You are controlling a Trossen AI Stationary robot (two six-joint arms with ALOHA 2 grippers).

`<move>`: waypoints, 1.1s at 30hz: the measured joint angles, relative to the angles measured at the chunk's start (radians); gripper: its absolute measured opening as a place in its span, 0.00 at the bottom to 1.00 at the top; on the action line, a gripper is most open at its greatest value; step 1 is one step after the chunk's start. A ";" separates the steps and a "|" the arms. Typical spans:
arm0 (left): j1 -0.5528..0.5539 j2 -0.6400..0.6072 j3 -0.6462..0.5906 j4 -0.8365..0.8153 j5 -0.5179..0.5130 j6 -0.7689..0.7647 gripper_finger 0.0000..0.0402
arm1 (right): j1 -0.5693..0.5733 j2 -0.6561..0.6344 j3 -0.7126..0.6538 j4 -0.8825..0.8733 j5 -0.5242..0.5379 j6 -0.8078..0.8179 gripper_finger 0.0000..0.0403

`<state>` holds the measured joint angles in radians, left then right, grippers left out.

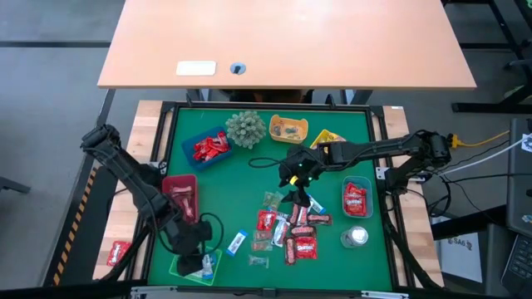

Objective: Sort candy
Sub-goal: Put the white-blue chocolate into the green bin

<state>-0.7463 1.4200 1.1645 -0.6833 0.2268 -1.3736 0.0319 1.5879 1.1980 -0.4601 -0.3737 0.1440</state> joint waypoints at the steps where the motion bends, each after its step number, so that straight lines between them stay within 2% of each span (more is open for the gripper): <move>1: -0.012 0.000 0.000 -0.016 -0.011 -0.027 0.08 | 0.000 0.000 0.000 0.000 0.000 0.000 0.73; 5: -0.031 0.000 0.000 -0.101 -0.079 -0.131 0.12 | 0.000 0.000 0.000 0.001 0.000 0.000 0.73; 11: -0.034 0.000 0.000 -0.247 -0.071 -0.281 0.21 | 0.000 0.000 0.000 0.001 0.000 -0.002 0.73; 15: -0.033 0.000 0.000 -0.266 -0.043 -0.299 0.29 | 0.000 0.000 0.000 0.001 0.000 -0.002 0.73; 19: -0.034 0.000 0.000 -0.264 -0.060 -0.299 0.33 | 0.000 0.000 0.000 0.001 0.000 -0.002 0.73; 21: -0.033 0.000 0.000 -0.257 -0.123 -0.299 0.35 | 0.000 0.000 0.000 0.001 0.000 -0.002 0.73; 27: -0.008 0.000 0.000 -0.192 -0.440 -0.299 0.37 | 0.000 0.001 0.000 0.001 0.000 -0.002 0.73; 33: 0.049 0.045 0.000 -0.136 -0.688 -0.284 0.37 | 0.000 0.001 0.000 0.001 0.000 -0.001 0.73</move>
<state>-0.6977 1.4654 1.1648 -0.8191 -0.4608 -1.6579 0.0322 1.5887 1.1980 -0.4587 -0.3737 0.1426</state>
